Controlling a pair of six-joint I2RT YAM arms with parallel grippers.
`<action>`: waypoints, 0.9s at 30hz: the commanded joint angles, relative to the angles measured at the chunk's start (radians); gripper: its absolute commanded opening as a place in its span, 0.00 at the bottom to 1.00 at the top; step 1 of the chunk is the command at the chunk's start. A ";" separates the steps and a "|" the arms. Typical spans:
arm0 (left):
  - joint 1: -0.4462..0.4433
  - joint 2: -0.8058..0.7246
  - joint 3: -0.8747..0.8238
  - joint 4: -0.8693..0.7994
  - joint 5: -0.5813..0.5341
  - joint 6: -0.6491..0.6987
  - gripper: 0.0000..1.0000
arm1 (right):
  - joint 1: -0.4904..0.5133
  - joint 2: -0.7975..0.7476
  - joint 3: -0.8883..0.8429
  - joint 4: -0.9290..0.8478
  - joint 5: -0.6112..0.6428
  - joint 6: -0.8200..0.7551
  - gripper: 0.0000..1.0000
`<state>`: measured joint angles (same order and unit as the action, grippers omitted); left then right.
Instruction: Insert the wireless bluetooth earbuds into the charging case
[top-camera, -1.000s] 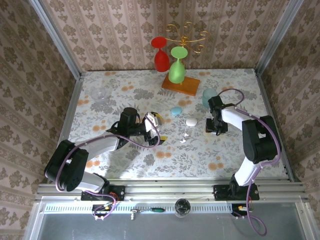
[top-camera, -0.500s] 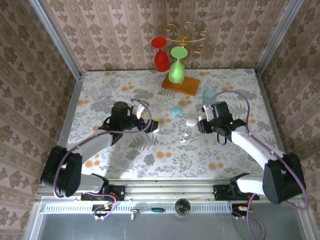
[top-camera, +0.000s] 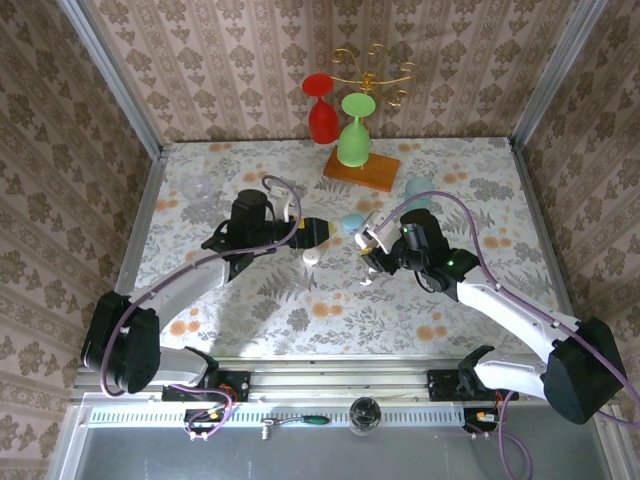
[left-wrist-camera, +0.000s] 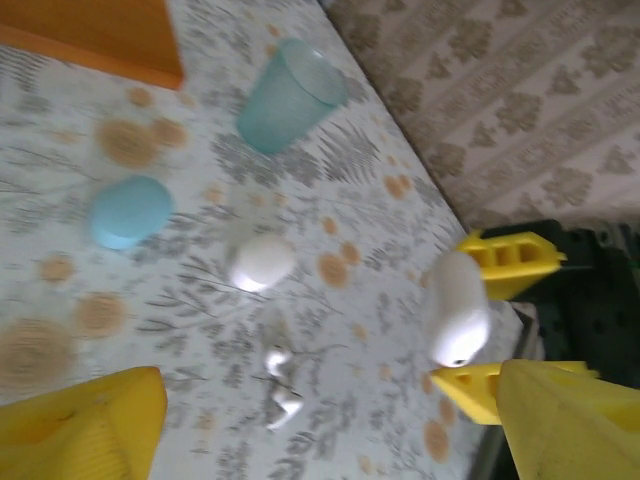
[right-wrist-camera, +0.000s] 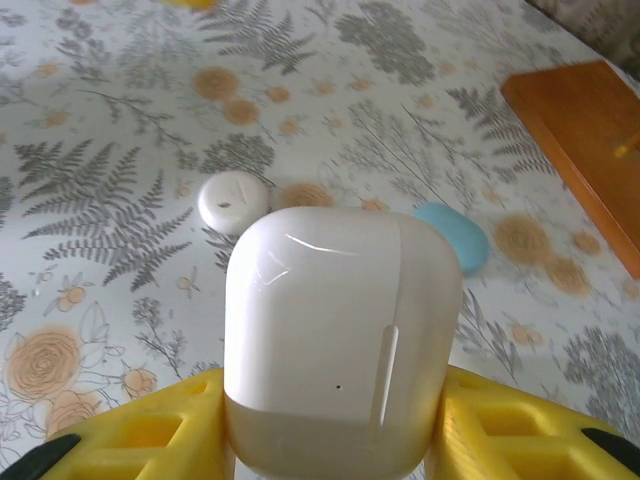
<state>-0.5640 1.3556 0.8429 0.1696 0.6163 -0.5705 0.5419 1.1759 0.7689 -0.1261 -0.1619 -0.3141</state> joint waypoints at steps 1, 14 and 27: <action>-0.021 0.026 0.042 0.025 0.087 -0.079 0.82 | 0.019 0.018 0.041 0.046 -0.063 -0.058 0.46; -0.084 0.116 0.087 0.056 0.119 -0.097 0.60 | 0.062 0.062 0.061 0.063 -0.102 -0.068 0.44; -0.112 0.144 0.105 0.015 0.150 -0.035 0.43 | 0.066 0.077 0.067 0.091 -0.085 -0.049 0.40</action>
<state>-0.6621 1.4925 0.9161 0.1883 0.7307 -0.6338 0.6006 1.2461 0.7982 -0.0765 -0.2409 -0.3668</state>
